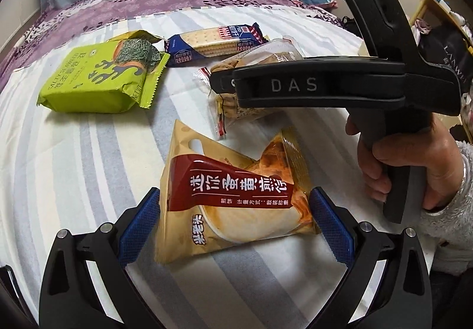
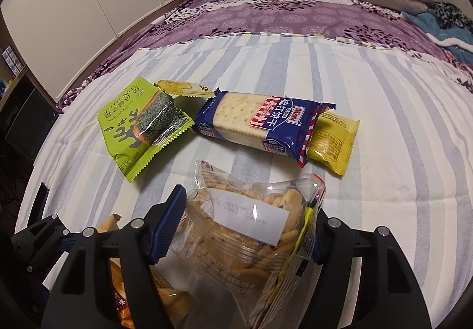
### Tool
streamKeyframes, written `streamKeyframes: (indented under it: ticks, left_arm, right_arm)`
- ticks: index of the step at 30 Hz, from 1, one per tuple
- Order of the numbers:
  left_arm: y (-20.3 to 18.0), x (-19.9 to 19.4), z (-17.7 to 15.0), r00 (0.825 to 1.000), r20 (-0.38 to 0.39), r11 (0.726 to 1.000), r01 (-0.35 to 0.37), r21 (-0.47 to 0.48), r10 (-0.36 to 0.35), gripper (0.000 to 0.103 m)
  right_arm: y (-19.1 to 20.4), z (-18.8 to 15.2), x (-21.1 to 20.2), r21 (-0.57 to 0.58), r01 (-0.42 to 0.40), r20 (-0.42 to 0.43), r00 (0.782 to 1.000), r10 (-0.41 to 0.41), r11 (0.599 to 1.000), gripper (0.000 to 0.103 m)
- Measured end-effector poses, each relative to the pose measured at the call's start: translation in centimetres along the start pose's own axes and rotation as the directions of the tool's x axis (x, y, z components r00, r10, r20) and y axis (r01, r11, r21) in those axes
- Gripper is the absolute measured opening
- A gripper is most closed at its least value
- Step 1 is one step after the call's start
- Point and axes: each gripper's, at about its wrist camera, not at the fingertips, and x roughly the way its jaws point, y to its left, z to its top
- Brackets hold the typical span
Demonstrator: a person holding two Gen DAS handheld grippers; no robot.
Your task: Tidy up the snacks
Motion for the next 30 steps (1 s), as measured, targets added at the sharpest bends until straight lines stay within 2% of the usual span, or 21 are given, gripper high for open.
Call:
streamKeyframes:
  ticks: [3, 9, 14, 17, 19, 22, 25, 30]
  left_arm:
    - [0.5, -0.7, -0.2, 1.000, 0.005, 1.000, 0.018, -0.011, -0.018, 0.100]
    - [1.6, -2.2, -1.5, 1.000, -0.001, 0.999, 0.000, -0.034, 0.000, 0.100]
    - [2.1, -2.9, -2.3, 1.000, -0.019, 1.000, -0.019, -0.013, 0.019, 0.100]
    - [2.5, -3.3, -2.4, 1.000, -0.017, 0.997, 0.018, -0.076, -0.019, 0.100]
    - [2.7, -3.4, -2.4, 0.998, 0.000, 0.987, 0.066, -0.149, -0.067, 0.100]
    - [2.4, -3.3, -2.0, 0.995, 0.021, 0.968, 0.097, -0.231, -0.095, 0.100]
    - [2.1, -2.4, -1.0, 0.997, 0.025, 0.949, 0.075, -0.306, -0.070, 0.100]
    - [2.7, -0.4, 0.7, 1.000, -0.003, 0.884, -0.026, -0.466, 0.028, 0.100]
  right_arm:
    - [-0.2, 0.0, 0.0, 0.000, -0.005, -0.002, 1.000, 0.005, 1.000, 0.069]
    - [-0.5, 0.0, -0.2, 0.015, -0.006, 0.007, 1.000, 0.006, 1.000, 0.069]
    - [-1.2, -0.2, -1.0, 0.029, 0.003, 0.023, 1.000, -0.003, 1.000, 0.065]
    - [-2.1, -0.5, -1.6, 0.049, 0.013, 0.029, 0.999, -0.015, 0.999, 0.064]
    - [-2.6, -0.8, -1.8, 0.061, 0.020, 0.030, 0.999, -0.022, 0.998, 0.064]
    - [-3.2, -1.1, -2.2, 0.074, 0.024, 0.035, 0.999, -0.027, 0.997, 0.064]
    - [-3.6, -1.3, -2.5, 0.083, 0.027, 0.039, 0.999, -0.031, 0.996, 0.064]
    - [-4.3, -2.1, -3.1, 0.101, 0.023, 0.048, 0.998, -0.028, 0.995, 0.064]
